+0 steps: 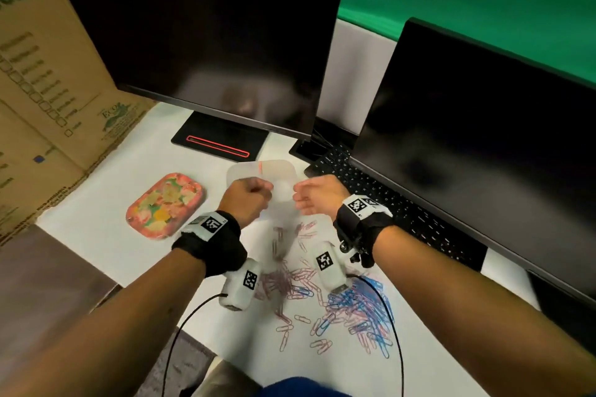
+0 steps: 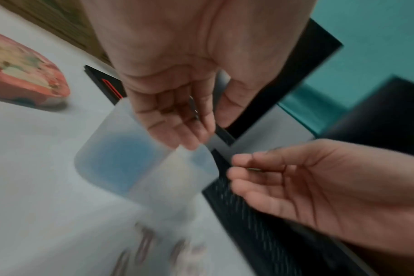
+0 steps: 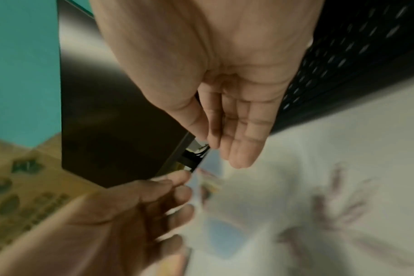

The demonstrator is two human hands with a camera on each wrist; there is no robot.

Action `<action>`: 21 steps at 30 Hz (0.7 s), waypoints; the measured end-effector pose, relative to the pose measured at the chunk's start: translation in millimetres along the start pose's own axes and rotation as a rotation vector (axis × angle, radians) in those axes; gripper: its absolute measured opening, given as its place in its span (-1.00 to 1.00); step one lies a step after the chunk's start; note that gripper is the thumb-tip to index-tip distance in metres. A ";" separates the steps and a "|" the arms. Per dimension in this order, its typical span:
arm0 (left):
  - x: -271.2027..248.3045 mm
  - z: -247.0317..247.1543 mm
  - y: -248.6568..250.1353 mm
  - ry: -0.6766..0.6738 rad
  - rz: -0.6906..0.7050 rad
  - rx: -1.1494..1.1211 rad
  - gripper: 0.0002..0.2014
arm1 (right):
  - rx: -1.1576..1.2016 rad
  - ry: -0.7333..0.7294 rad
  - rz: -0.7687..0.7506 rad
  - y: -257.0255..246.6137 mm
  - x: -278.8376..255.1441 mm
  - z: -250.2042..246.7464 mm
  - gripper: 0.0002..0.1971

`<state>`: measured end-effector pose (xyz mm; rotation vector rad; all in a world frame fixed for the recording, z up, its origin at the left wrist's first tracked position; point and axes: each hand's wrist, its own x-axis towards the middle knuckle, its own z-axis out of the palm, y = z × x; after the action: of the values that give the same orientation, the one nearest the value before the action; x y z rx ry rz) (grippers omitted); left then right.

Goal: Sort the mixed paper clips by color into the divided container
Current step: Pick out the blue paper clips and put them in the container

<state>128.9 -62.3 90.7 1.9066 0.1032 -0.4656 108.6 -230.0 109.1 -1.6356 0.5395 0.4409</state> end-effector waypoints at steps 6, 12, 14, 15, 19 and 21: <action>-42.0 56.2 -50.5 -0.373 0.317 0.729 -0.83 | -0.712 0.152 -0.095 100.5 -49.1 -44.2 -0.84; -59.7 85.3 -83.4 -0.509 0.417 1.140 -0.82 | -0.955 -0.014 -0.214 164.8 -88.5 -37.8 -0.75; -60.8 88.9 -85.7 -0.478 0.442 1.149 -0.82 | -1.047 -0.122 -0.308 180.0 -96.9 -28.4 -0.71; -60.9 89.8 -86.1 -0.466 0.451 1.151 -0.82 | -1.105 -0.159 -0.340 185.4 -99.2 -24.6 -0.69; -56.9 90.1 -87.4 -0.443 0.457 1.147 -0.85 | -1.229 -0.171 -0.456 192.0 -97.3 -18.2 -0.75; -53.6 89.0 -87.7 -0.421 0.454 1.129 -0.87 | -1.244 -0.166 -0.517 194.5 -94.2 -16.3 -0.86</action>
<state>30.3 -102.2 6.0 2.7337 -1.0485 -0.6667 -81.1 -255.7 7.6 -2.7676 -0.4230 0.5462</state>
